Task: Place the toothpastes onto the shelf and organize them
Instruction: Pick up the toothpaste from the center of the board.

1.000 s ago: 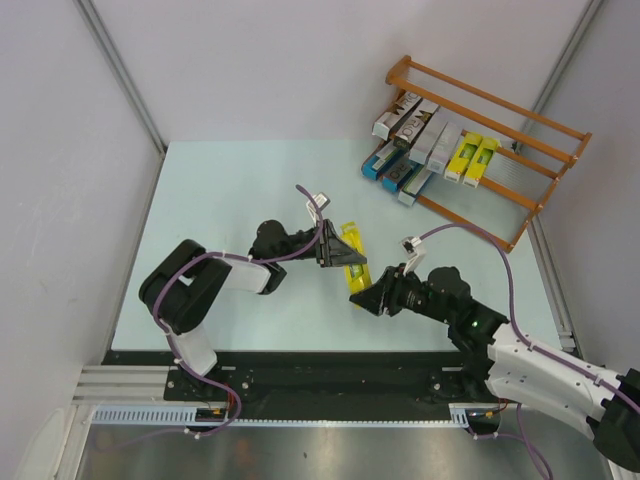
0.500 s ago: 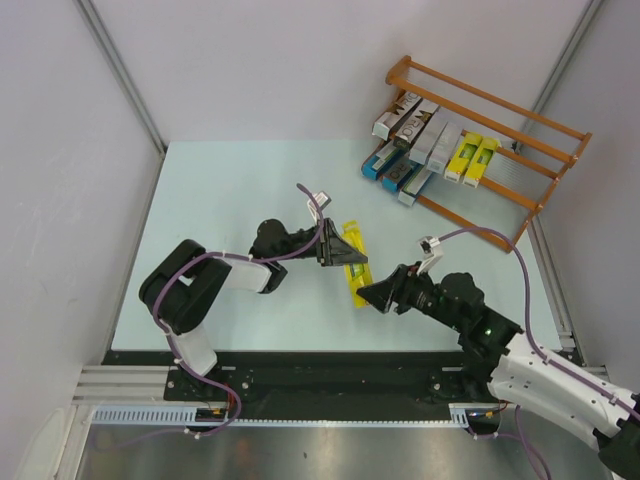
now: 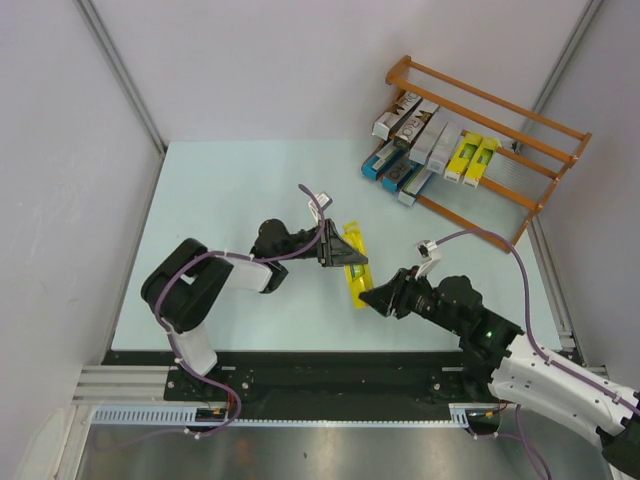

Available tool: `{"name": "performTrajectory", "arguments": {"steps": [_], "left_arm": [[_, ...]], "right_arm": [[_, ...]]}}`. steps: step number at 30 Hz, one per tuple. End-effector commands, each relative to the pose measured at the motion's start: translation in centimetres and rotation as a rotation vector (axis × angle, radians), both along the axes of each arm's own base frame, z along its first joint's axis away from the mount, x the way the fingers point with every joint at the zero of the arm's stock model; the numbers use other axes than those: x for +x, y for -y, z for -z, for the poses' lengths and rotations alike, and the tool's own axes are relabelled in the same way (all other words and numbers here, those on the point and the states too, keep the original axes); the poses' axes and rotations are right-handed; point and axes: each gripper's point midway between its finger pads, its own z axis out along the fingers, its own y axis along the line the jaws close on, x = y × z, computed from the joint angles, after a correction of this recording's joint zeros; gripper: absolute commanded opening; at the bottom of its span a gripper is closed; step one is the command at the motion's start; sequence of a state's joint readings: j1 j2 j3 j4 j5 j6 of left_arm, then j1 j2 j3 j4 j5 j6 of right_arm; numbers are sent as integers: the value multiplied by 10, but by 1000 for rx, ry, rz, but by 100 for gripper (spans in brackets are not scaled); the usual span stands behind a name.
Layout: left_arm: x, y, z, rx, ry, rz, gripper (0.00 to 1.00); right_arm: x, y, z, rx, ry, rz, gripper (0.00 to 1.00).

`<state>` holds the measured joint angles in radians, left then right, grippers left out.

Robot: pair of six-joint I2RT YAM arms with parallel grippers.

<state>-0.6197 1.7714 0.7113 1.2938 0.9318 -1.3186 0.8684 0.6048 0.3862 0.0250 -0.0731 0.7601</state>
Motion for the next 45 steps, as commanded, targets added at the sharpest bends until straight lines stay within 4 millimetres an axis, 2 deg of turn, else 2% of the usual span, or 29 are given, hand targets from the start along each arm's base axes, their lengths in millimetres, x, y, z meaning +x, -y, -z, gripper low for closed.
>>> {"name": "performTrajectory", "arguments": {"steps": [1,5,8,10,11,12,14,15,16,17,19,20,21,22,23,24,26,27,28,33,34,39,45], "left_arm": [[-16,-11,-71,-271,362,11,23],[-15,-10,-71,-272,360,5,30],[-14,-12,-71,-270,364,-5,41],[-13,-13,-69,-251,377,-27,58],[-9,-13,-67,-238,379,-53,71],[-7,-14,-62,-214,419,-83,77],[5,-11,-49,-117,378,-134,87],[10,-11,-43,-80,426,-164,90],[16,-10,-22,13,358,-176,93],[18,-13,-26,34,380,-204,99],[33,-16,-12,134,424,-284,100],[34,-21,2,231,379,-299,100],[49,-28,9,302,431,-379,100],[52,-30,14,359,445,-414,100],[51,-39,36,483,404,-426,100],[67,-50,29,549,478,-540,100],[62,-57,37,654,499,-580,100],[70,-68,34,707,526,-661,100],[66,-68,34,734,539,-672,100],[74,-105,38,947,549,-875,100],[73,-110,34,958,558,-911,100],[66,-111,29,938,586,-910,100],[62,-100,24,892,605,-861,100]], "right_arm": [[2,1,2,-26,9,19,48],[2,0,4,-34,7,13,38],[1,-1,4,-36,2,9,35],[2,0,1,-25,8,19,34],[2,1,-1,-18,9,25,34],[3,4,5,-39,-5,38,34],[2,7,1,-30,1,46,33],[1,8,1,-27,-2,49,33],[0,10,0,-22,-2,49,33],[4,13,-1,-22,3,78,33],[5,15,0,-24,-3,91,32],[6,17,-2,-19,-1,105,32],[7,18,-4,-16,-2,111,32],[7,19,-2,-22,-9,118,32],[9,22,-2,-22,-16,137,32],[10,23,-1,-24,-19,147,32],[12,26,-2,-17,-20,167,32],[14,28,-1,-20,-25,177,32],[14,29,-1,-18,-29,184,32],[16,41,0,-13,-53,217,32],[18,44,1,-15,-56,227,32],[18,53,1,-14,-59,253,32],[31,69,-4,-10,-43,312,32]]}}
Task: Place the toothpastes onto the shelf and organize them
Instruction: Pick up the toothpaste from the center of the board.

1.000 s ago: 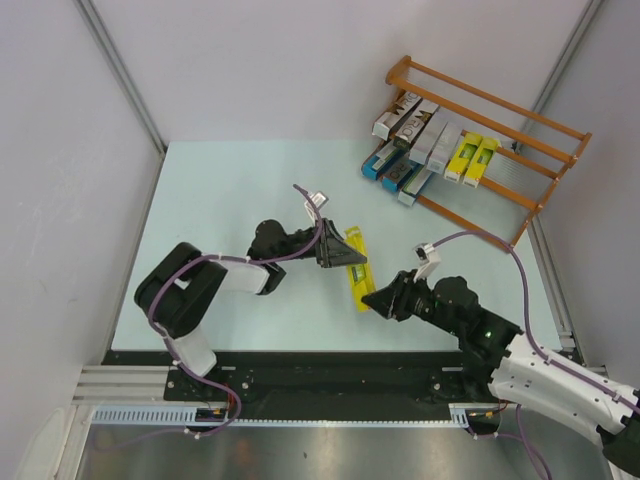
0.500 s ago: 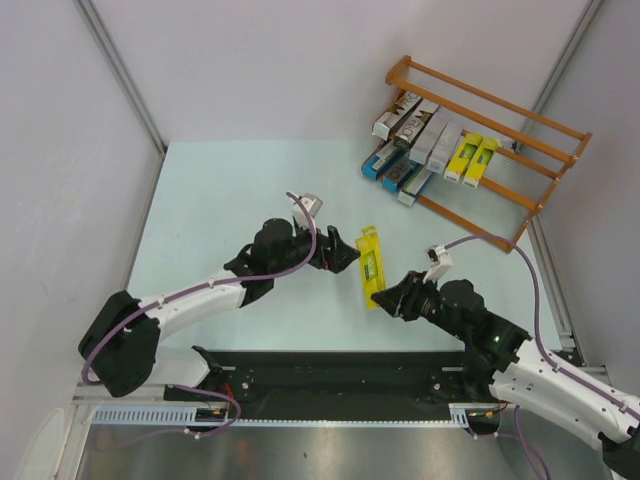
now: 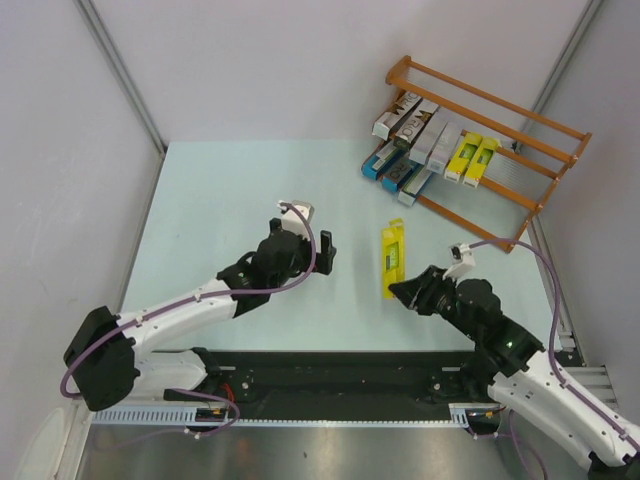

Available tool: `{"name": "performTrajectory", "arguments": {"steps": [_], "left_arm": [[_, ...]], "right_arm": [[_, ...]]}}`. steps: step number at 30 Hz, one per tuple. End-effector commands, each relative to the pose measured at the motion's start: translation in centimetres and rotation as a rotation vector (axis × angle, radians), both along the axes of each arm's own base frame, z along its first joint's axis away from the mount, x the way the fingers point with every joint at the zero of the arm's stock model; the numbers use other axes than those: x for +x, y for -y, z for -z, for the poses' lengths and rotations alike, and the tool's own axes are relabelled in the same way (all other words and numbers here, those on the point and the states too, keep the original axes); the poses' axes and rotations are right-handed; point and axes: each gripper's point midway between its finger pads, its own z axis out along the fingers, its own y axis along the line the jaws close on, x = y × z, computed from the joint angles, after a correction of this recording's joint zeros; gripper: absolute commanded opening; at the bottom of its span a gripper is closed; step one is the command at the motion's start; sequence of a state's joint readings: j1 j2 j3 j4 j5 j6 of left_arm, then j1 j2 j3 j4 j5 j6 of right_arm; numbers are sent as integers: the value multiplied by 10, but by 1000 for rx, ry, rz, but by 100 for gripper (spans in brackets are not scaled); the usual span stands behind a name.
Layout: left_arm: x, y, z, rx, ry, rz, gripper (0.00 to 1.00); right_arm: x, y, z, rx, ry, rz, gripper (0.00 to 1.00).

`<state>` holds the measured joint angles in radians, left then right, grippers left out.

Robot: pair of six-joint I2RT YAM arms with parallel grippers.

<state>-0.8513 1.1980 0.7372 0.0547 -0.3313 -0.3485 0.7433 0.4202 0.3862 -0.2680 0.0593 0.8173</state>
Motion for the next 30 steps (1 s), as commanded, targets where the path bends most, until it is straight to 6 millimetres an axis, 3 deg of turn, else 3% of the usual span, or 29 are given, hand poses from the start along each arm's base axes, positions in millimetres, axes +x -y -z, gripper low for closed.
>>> {"name": "performTrajectory", "arguments": {"steps": [1,4,5,7,9,11,19,24,30], "left_arm": [[0,5,-16,-5,42,29,100],[-1,12,-13,-5,25,56,100],[0,14,-11,-5,17,60,100],[-1,18,-9,-8,6,72,100],[-1,21,-5,-6,-7,77,100],[0,25,-5,-12,-15,83,100],[1,39,14,3,-68,120,100],[2,48,20,11,-94,140,100],[8,56,24,37,-109,149,100]], "right_arm": [[13,10,-27,44,60,43,32],[20,20,-40,55,72,35,32],[31,34,-43,56,76,89,32],[33,38,-54,76,92,66,33],[50,57,-62,91,105,123,32],[53,58,-70,131,115,75,32],[95,116,-78,219,125,168,31],[115,134,-97,285,173,177,31],[140,152,-100,293,176,207,31]]}}
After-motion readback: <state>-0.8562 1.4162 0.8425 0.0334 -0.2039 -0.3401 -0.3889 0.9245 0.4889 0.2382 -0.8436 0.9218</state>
